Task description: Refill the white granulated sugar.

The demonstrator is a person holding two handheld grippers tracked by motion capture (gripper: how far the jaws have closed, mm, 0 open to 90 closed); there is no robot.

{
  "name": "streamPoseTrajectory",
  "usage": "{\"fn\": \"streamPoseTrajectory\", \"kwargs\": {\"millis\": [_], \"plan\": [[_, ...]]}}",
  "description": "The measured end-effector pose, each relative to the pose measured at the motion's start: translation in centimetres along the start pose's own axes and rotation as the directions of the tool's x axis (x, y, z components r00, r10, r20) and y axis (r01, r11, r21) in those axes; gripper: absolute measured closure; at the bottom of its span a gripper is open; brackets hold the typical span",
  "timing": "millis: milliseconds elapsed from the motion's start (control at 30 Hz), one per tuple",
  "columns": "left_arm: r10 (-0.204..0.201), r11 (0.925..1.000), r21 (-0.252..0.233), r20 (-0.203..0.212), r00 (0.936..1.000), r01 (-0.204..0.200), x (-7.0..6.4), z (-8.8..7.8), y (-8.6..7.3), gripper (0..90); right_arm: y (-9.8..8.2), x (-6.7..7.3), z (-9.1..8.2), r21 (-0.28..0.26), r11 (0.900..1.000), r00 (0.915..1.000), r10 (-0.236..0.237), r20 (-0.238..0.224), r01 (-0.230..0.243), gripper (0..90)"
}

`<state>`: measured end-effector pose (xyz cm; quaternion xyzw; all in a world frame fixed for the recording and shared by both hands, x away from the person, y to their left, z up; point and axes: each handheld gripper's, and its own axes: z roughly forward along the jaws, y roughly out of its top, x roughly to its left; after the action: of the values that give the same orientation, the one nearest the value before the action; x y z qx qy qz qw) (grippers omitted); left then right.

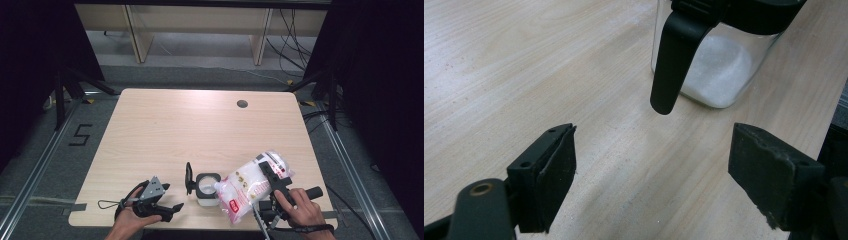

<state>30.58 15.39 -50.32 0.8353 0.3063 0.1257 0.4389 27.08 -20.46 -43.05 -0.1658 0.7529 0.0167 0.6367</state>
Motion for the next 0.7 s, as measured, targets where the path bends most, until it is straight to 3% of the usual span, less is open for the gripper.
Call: {"fn": "streamPoseTrajectory", "kwargs": {"millis": [233,300,333,400,433,467,533,567,667,700], "plan": [[0.019,0.9997,0.015,0.0,0.9998,-0.019,0.12,-0.13,0.01,18.8,0.02,0.07,0.13,-0.019,1.0,0.9996,-0.01,0.025,0.01,43.5],[0.007,1.0,0.005,-0.003,1.0,-0.007,0.05,-0.05,0.0,18.8,0.06,-0.17,0.15,-0.026,0.999,0.9987,-0.042,0.029,0.043,43.4],[0.005,1.0,0.002,-0.004,1.0,-0.005,0.02,-0.04,0.0,18.8,0.01,0.1,0.09,-0.012,1.0,0.9996,-0.005,0.027,0.005,43.4],[0.018,0.9997,0.014,0.0,0.9998,-0.018,0.11,-0.12,0.0,18.8,0.01,0.1,0.1,-0.013,1.0,0.9998,-0.003,0.021,0.003,43.5],[0.011,0.9999,0.009,-0.004,0.9999,-0.011,0.07,-0.07,0.0,18.8,0.01,0.03,0.1,-0.016,1.0,0.9996,-0.013,0.027,0.014,43.4],[0.002,1.0,0.003,-0.006,1.0,-0.002,-0.01,-0.04,0.01,18.8,0.02,0.11,0.07,-0.013,1.0,0.9995,0.005,0.032,-0.005,43.5],[0.02,0.9997,0.016,-0.003,0.9998,-0.02,0.12,-0.12,0.0,18.8,0.02,0.13,0.07,-0.011,1.0,0.9995,0.007,0.031,-0.007,43.4],[0.02,0.9997,0.016,-0.003,0.9998,-0.02,0.12,-0.12,0.0,18.8,0.03,-0.11,0.12,-0.021,0.999,0.9989,-0.035,0.031,0.036,43.4],[0.001,1.0,0.0,-0.001,1.0,-0.001,-0.01,-0.01,-0.02,18.8,0.04,0.09,0.09,-0.013,1.0,0.9997,0.002,0.026,-0.002,43.5],[0.019,0.9997,0.015,0.0,0.9998,-0.019,0.11,-0.12,0.0,18.8,0.07,-0.05,0.08,-0.015,1.0,0.9993,-0.017,0.032,0.018,43.5]]}}
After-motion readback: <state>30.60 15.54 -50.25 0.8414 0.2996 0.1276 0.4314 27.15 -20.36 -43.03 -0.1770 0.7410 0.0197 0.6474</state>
